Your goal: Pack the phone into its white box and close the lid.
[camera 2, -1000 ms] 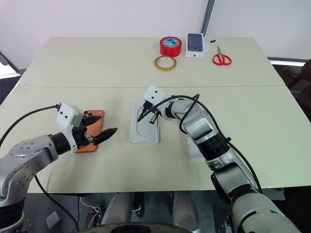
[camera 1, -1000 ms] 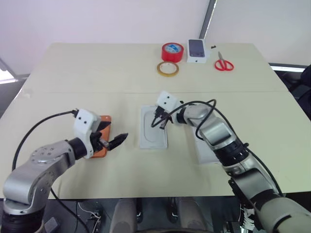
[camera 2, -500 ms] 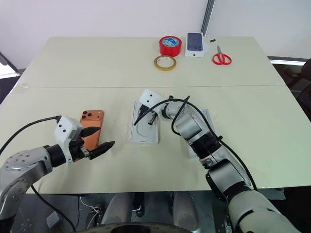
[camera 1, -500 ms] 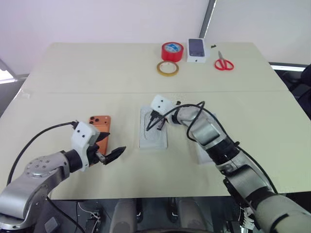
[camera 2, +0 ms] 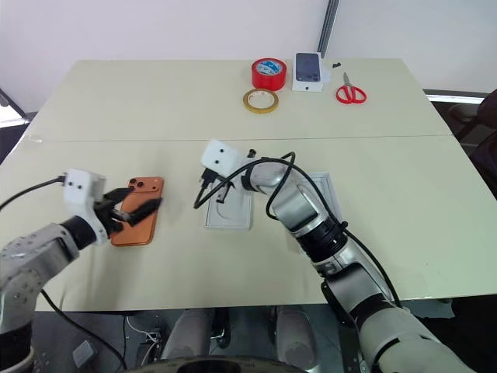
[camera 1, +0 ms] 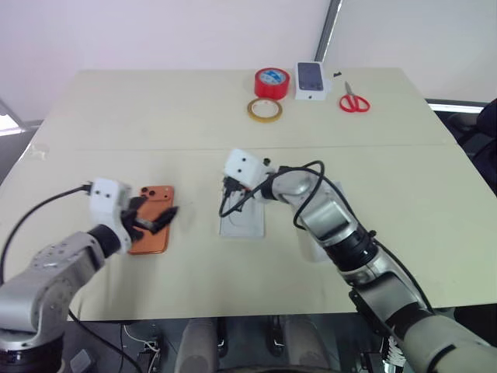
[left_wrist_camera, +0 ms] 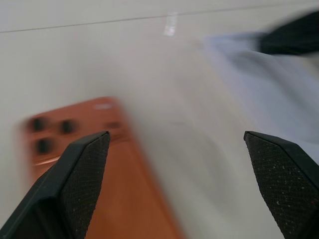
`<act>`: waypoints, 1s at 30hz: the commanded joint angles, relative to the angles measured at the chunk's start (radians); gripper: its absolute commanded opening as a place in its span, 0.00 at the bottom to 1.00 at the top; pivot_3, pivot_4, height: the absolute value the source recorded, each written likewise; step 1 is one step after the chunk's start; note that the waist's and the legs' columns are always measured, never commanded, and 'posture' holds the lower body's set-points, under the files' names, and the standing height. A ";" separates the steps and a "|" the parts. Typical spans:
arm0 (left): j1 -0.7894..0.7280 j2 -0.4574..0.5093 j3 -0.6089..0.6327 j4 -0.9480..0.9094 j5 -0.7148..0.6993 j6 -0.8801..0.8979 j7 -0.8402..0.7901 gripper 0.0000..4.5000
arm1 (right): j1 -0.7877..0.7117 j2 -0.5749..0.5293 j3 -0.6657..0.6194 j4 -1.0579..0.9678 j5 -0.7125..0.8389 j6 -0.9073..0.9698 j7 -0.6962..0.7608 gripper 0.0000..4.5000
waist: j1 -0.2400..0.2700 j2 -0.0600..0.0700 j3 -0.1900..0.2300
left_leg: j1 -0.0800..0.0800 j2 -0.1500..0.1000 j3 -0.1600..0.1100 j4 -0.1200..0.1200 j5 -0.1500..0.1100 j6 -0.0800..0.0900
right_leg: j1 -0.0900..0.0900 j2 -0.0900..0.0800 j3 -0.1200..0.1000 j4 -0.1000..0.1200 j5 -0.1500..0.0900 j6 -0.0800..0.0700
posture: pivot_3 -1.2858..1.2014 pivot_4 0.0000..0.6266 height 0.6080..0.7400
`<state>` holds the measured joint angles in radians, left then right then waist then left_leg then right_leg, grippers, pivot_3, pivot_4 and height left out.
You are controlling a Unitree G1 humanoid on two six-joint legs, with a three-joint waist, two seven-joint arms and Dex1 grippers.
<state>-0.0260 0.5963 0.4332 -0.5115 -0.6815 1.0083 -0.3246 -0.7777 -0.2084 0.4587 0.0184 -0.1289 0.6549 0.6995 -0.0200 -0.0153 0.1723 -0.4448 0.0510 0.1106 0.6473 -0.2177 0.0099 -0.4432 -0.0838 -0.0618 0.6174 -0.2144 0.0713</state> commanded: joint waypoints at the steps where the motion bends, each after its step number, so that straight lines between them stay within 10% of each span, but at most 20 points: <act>1: -0.025 0.002 0.099 0.014 -0.043 0.122 0.075 1.00 | -0.024 0.051 0.024 -0.030 0.024 0.025 0.016 0.02 | 0.000 0.000 0.000 | 0.000 0.000 0.000 0.000 0.000 0.000 | 0.000 0.000 0.000 0.000 0.000 0.000 | 0.52 0.24 1.00; 30: -0.204 -0.157 -0.044 -0.017 -0.147 0.541 0.083 1.00 | -0.070 0.116 0.230 0.133 -0.101 -0.015 0.077 0.02 | 0.006 -0.001 -0.002 | 0.001 -0.004 0.000 -0.003 -0.001 -0.005 | -0.003 -0.010 0.000 -0.002 0.000 -0.001 | 0.52 0.24 1.00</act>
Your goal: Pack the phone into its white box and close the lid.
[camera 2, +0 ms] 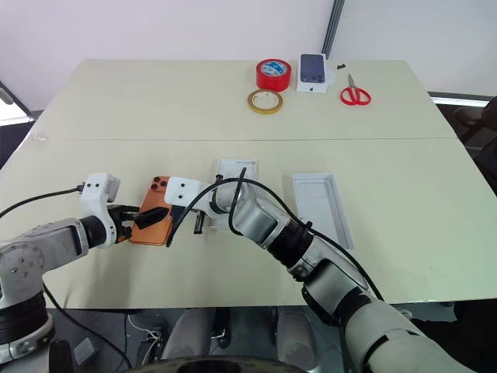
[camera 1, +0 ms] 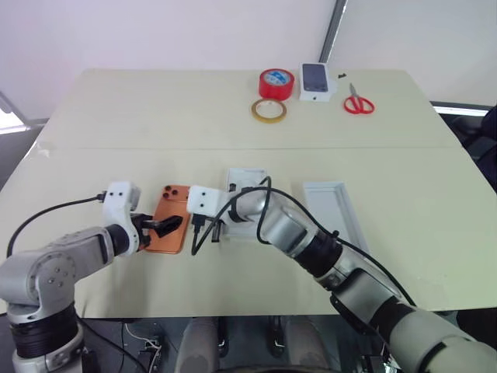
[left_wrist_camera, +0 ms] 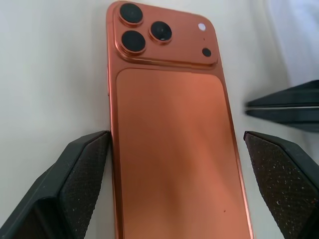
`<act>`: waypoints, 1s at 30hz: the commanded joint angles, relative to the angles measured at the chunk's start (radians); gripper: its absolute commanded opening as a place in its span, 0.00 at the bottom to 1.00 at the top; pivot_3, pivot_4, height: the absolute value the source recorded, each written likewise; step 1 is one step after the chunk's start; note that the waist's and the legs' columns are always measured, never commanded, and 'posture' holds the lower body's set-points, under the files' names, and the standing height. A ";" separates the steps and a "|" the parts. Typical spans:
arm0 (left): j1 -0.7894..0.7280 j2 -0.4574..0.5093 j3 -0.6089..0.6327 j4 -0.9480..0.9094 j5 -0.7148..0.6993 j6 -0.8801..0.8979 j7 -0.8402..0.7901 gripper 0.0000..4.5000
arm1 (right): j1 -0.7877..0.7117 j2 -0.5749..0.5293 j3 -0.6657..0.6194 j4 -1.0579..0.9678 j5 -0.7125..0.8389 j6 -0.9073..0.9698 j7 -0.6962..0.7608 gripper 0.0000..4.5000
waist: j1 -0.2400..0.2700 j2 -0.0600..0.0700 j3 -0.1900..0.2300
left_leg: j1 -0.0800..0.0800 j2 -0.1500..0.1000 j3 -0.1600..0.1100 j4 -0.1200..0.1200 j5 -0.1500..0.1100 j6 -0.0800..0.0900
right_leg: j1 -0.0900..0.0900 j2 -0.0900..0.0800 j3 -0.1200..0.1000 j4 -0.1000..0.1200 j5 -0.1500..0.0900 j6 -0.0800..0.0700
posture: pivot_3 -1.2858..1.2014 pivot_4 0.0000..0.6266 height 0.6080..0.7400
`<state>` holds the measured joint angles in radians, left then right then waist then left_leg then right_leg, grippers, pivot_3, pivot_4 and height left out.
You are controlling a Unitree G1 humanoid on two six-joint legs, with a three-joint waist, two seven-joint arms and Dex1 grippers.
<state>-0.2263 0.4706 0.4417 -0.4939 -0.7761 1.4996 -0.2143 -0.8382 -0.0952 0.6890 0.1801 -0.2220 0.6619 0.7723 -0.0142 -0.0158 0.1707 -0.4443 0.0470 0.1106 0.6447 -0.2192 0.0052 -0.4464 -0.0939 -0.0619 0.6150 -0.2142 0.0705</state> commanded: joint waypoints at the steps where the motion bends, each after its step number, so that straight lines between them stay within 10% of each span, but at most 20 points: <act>1: -0.008 -0.045 -0.051 -0.041 -0.056 0.062 -0.030 1.00 | -0.008 0.002 0.000 -0.030 -0.009 -0.025 0.006 0.02 | -0.001 0.000 0.000 | 0.000 0.000 0.000 0.000 0.000 0.000 | 0.000 0.000 0.000 0.000 0.000 0.000 | 0.52 0.24 1.00; 30: -0.124 -0.279 0.165 0.045 -0.259 0.115 0.159 1.00 | 0.027 0.008 -0.012 -0.024 -0.044 -0.057 0.026 0.02 | -0.007 -0.001 0.000 | -0.001 0.001 -0.002 0.000 0.000 0.000 | 0.004 0.002 -0.002 0.000 0.000 0.000 | 0.52 0.24 1.00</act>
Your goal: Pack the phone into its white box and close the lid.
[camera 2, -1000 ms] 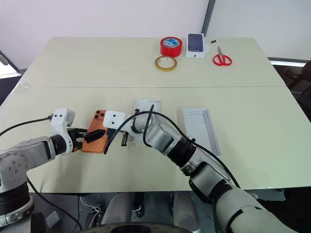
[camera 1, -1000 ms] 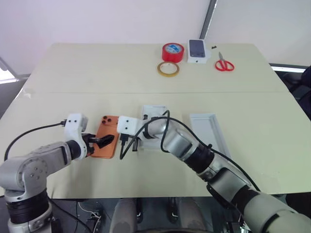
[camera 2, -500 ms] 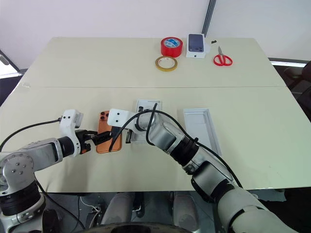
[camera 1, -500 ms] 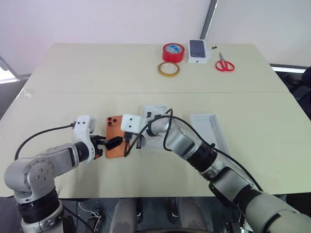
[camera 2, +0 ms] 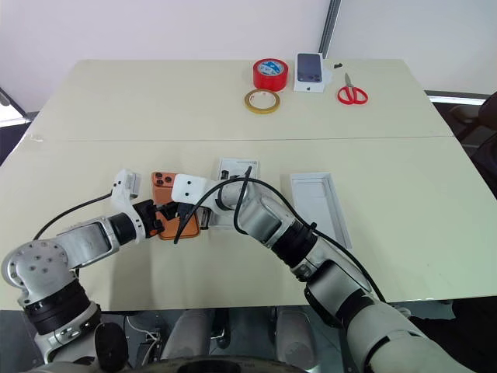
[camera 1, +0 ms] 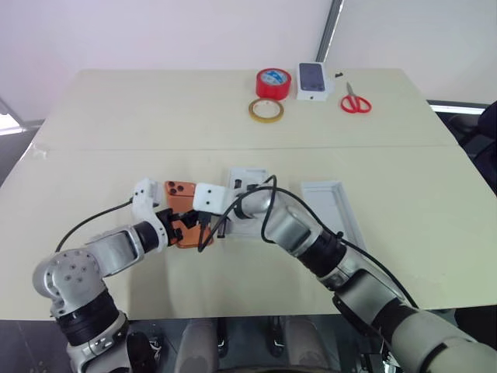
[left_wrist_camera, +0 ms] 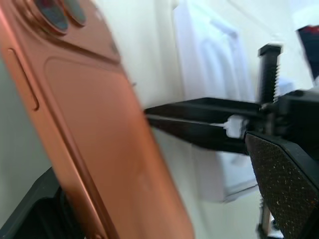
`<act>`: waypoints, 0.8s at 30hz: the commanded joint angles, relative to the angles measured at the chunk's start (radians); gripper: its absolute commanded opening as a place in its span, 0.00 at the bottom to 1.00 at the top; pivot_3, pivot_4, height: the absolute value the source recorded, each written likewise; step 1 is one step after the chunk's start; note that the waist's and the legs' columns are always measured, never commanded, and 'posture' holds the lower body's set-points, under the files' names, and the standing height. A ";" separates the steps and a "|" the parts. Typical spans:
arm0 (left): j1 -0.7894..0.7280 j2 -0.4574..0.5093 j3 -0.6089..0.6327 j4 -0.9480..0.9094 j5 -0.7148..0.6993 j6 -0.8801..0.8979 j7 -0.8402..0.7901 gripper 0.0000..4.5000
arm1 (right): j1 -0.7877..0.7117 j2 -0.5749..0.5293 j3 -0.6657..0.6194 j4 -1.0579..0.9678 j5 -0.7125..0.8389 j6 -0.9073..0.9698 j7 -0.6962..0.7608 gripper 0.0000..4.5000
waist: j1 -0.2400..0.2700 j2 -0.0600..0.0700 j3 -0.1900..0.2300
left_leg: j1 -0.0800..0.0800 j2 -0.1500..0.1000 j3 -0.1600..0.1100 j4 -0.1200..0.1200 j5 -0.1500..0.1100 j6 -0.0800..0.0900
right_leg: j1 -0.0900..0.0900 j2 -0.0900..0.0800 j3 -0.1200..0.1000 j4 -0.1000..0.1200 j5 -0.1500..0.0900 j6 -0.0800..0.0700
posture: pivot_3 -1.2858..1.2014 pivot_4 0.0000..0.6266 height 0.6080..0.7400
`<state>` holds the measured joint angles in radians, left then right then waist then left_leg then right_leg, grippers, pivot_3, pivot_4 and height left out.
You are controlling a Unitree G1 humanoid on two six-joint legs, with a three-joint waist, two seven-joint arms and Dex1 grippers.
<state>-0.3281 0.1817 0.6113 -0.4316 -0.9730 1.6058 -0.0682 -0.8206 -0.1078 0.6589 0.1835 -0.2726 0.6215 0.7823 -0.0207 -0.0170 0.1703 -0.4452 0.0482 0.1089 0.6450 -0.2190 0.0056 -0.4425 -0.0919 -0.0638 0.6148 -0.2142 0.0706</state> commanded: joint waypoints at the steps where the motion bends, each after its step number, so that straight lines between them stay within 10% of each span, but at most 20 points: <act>1: -0.021 0.015 -0.006 -0.017 -0.065 0.009 0.021 1.00 | 0.009 0.021 0.018 -0.028 0.007 -0.017 0.016 0.02 | 0.000 0.000 0.000 | 0.000 0.000 0.000 0.000 0.000 0.000 | 0.000 0.000 0.000 0.000 0.000 0.000 | 0.52 0.24 1.00; 17: -0.024 -0.019 0.167 0.011 -0.184 0.009 0.197 1.00 | 0.012 0.014 0.019 -0.035 0.002 -0.019 0.024 0.02 | 0.000 0.000 0.000 | 0.000 0.000 0.000 0.000 0.000 0.000 | -0.001 0.000 0.000 0.000 0.000 0.000 | 0.52 0.24 1.00; 24: 0.010 -0.047 0.182 0.005 -0.246 0.008 0.286 0.49 | 0.009 0.018 0.021 -0.035 0.001 -0.022 0.027 0.00 | 0.000 0.000 0.000 | 0.000 0.000 0.000 0.000 0.000 0.000 | -0.001 0.000 0.000 0.000 0.000 0.000 | 0.52 0.24 1.00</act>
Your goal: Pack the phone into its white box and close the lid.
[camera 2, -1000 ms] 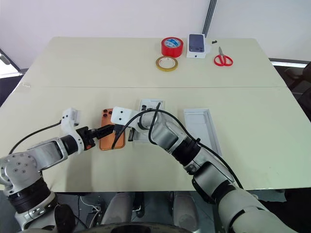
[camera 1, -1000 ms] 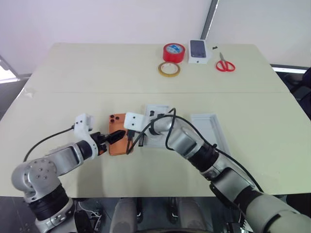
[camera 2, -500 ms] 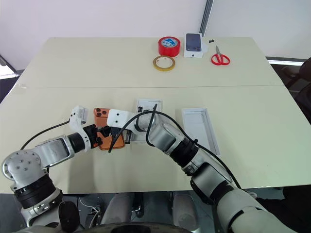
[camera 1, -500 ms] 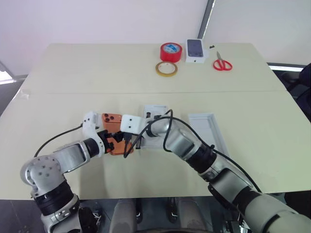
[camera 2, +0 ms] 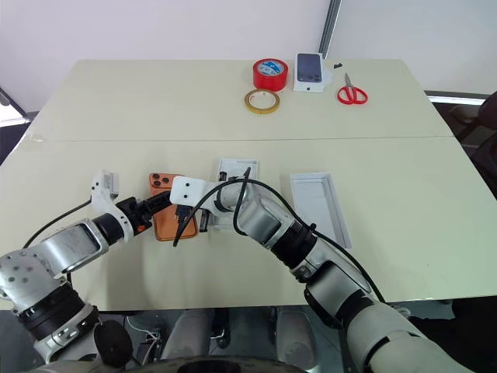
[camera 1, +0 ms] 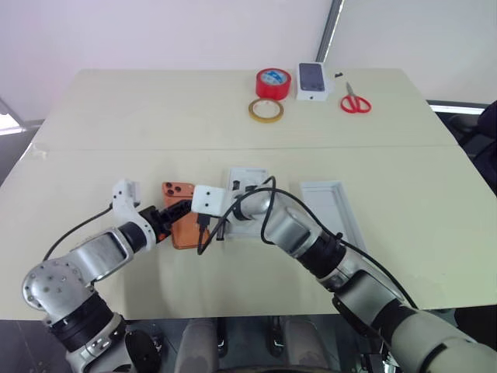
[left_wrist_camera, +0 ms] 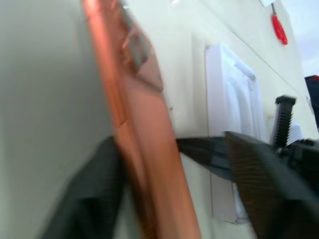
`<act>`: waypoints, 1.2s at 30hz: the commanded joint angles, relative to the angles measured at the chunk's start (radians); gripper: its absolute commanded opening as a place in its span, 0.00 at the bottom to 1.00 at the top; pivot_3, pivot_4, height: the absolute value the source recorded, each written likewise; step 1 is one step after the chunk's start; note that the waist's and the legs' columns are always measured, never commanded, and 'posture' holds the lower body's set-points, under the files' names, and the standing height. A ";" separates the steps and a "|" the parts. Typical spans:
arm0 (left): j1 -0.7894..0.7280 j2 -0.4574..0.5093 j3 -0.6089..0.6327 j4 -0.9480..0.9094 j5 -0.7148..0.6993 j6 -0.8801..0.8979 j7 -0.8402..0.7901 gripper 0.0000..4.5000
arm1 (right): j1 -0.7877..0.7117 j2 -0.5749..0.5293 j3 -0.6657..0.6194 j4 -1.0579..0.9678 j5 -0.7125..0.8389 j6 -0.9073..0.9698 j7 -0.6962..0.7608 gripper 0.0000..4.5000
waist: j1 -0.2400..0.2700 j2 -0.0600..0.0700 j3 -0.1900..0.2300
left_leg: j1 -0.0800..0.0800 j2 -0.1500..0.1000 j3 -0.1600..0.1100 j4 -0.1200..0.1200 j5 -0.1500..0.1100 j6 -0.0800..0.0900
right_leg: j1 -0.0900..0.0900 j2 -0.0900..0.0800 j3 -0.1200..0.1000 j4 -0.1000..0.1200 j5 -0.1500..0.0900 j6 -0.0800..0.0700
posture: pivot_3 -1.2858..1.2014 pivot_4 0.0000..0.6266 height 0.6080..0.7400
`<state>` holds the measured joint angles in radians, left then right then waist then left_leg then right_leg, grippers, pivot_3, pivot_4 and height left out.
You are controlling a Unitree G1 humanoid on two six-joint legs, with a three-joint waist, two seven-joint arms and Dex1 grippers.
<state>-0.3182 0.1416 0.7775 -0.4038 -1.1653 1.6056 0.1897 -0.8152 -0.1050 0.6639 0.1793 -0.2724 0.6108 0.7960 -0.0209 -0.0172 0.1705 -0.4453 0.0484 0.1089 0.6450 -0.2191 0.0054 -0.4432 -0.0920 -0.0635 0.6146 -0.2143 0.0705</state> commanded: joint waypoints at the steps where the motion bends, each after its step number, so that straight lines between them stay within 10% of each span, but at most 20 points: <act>1: 0.002 -0.009 0.018 -0.022 -0.064 0.006 0.039 0.49 | 0.004 0.015 0.016 -0.030 0.001 -0.011 0.013 0.00 | 0.000 0.000 0.000 | 0.000 0.000 0.000 0.000 0.000 0.000 | 0.000 0.000 0.000 0.000 0.000 0.000 | 0.52 0.24 1.00; 9: 0.050 0.005 0.010 0.012 -0.217 -0.090 0.176 0.49 | -0.004 0.013 0.011 -0.041 0.001 -0.010 0.017 0.00 | 0.000 0.000 0.000 | 0.000 0.000 0.000 -0.001 0.000 0.000 | -0.001 0.000 0.001 -0.001 0.000 0.000 | 0.52 0.24 1.00; 15: 0.112 0.098 -0.086 0.048 -0.418 -0.245 0.302 0.01 | -0.027 0.009 -0.028 -0.076 0.011 -0.002 0.017 0.00 | 0.000 0.000 0.000 | 0.000 0.000 0.000 -0.002 0.000 0.000 | -0.004 -0.001 0.001 -0.002 0.000 0.000 | 0.52 0.24 1.00; 27: 0.074 0.305 -0.372 0.037 -0.769 -0.631 0.451 0.01 | 0.028 -0.200 -0.349 -0.389 0.256 0.090 0.149 0.00 | 0.012 0.000 0.000 | -0.015 -0.003 0.000 -0.006 0.003 -0.004 | -0.016 -0.004 0.001 -0.002 0.001 -0.002 | 0.52 0.24 1.00; 36: -0.063 0.288 -0.636 0.146 -0.754 -0.697 0.404 0.01 | 0.156 -0.438 -0.483 -0.439 0.361 0.085 0.187 0.00 | 0.006 0.000 0.001 | -0.016 -0.003 0.001 -0.002 0.004 0.002 | -0.014 -0.001 0.000 -0.002 0.001 -0.002 | 0.52 0.24 1.00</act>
<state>-0.3547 0.4365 0.1656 -0.2612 -1.9244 0.9212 0.6305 -0.6628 -0.5261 0.2130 -0.2147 0.0676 0.7135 0.9840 -0.0147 -0.0171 0.1711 -0.4615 0.0467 0.1095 0.6447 -0.2148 0.0073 -0.4565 -0.0904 -0.0640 0.6131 -0.2132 0.0688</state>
